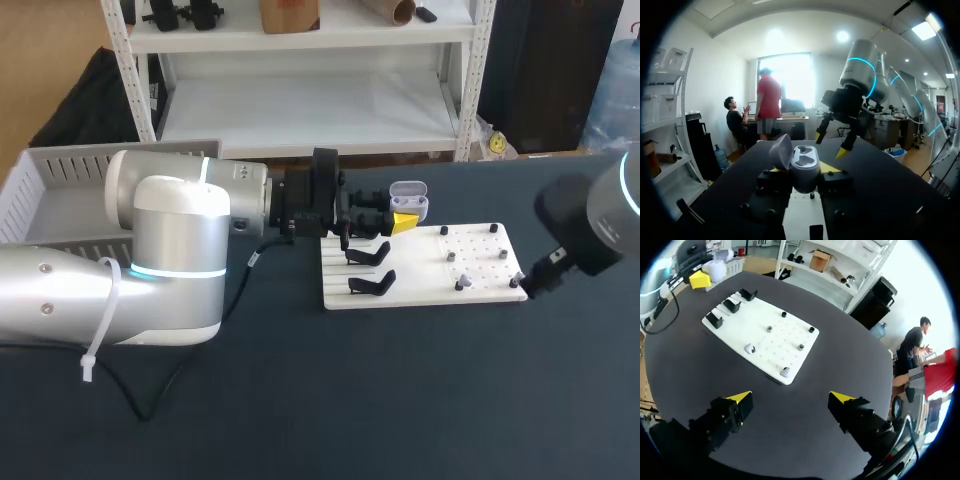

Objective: Pick up each earbud case from the left stands, insert the matching earbuds, close the lid, and place the case in the box.

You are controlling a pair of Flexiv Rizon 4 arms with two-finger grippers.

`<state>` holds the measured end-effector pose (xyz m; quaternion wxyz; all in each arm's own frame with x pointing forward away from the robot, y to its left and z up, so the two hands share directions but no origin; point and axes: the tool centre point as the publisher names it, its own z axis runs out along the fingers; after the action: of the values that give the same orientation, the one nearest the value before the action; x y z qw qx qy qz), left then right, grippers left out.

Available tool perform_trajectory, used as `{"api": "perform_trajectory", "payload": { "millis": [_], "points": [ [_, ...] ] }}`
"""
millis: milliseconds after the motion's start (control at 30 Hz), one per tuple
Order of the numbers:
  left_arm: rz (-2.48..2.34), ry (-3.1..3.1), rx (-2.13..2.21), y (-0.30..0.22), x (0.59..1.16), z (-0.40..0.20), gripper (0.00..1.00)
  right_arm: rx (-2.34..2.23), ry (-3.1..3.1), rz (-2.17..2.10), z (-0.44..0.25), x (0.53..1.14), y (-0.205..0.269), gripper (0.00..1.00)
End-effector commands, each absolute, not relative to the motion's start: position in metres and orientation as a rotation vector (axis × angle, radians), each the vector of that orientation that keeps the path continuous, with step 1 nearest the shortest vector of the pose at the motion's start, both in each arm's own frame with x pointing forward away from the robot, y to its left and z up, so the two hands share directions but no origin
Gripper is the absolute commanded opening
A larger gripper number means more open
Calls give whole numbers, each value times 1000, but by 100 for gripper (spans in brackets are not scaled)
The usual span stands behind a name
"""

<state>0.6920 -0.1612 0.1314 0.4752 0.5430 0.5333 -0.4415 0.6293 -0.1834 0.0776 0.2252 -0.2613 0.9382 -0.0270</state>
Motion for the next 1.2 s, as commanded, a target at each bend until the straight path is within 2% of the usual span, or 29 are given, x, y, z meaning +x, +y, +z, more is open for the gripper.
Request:
{"api": "perform_trajectory", "payload": {
  "millis": [33, 533, 633, 733, 800, 933, 967, 1000, 1067, 1133, 1200],
  "points": [
    [-1079, 1305, 1329, -162, 693, 131, 0, -671, 2668, -162, 72, 639, -171, 100],
    [-1079, 1305, 1329, -162, 693, 131, 0, -630, 2734, -183, 51, 649, -170, 100],
    [-1079, 1305, 1329, -162, 693, 131, 0, -611, 2749, -209, 48, 649, -169, 88],
    [-1079, 1305, 1329, -162, 693, 131, 0, -558, 2750, -234, 45, 651, -169, 82],
    [-1079, 1305, 1329, -162, 693, 131, 0, -557, 2748, -242, 44, 652, -168, 59],
    [-1079, 1305, 1329, -162, 693, 131, 0, -570, 2759, -254, 42, 652, -165, 58],
    [-1079, 1305, 1329, -162, 693, 131, 0, -573, 2760, -255, 41, 652, -165, 49],
    [-1079, 1305, 1329, -162, 693, 131, 0, -572, 2766, -255, 40, 652, -165, 48],
    [-1079, 1305, 1329, -162, 693, 131, 0, -572, 2769, -256, 39, 651, -164, 49],
    [-1079, 1305, 1329, -162, 693, 131, 0, -568, 2773, -257, 38, 651, -164, 56],
    [-1079, 1305, 1329, -162, 693, 131, 0, -557, 2778, -260, 36, 651, -164, 55]
  ]
}}
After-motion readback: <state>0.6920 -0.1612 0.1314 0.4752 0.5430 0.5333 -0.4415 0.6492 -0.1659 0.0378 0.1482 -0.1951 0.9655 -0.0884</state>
